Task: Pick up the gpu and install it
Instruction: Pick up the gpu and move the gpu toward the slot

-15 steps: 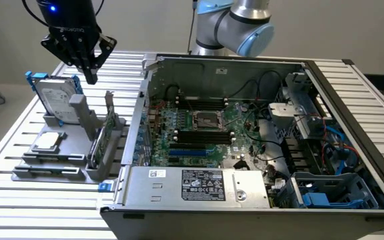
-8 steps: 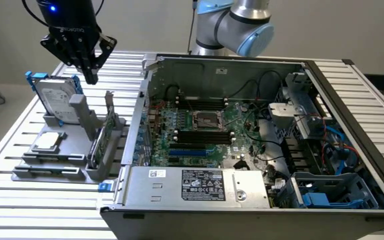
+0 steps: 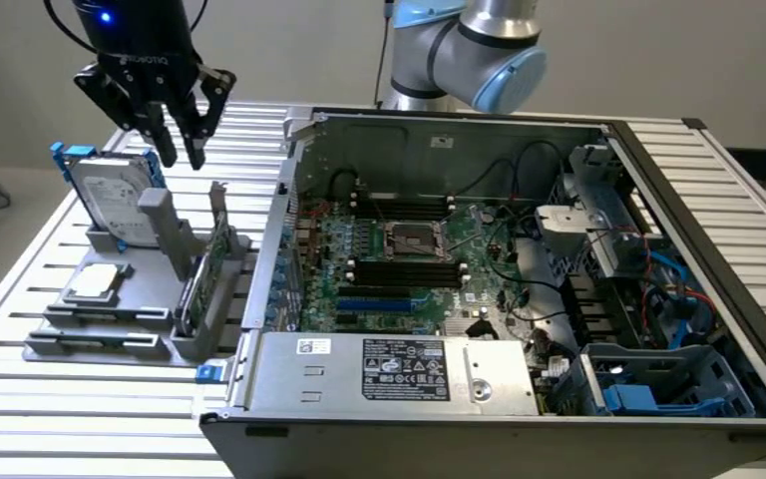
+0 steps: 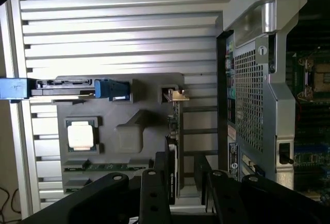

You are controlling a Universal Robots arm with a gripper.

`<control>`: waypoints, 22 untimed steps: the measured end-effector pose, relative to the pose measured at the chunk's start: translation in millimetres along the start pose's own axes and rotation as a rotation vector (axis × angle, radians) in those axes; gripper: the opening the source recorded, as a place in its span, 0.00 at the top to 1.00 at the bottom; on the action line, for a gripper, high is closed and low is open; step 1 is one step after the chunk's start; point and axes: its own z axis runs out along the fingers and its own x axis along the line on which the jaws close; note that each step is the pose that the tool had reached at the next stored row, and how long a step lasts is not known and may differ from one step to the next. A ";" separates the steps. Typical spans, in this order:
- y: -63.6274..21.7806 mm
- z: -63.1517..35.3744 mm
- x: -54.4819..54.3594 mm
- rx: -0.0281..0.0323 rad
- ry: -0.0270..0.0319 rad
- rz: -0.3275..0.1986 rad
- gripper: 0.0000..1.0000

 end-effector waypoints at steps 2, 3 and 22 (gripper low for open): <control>-7.0 2.8 0.2 0.0003 0.0007 0.000 0.64; -11.1 4.5 0.3 0.0002 0.0010 0.000 0.64; -38.7 38.4 -0.5 0.0004 0.0037 -0.025 0.64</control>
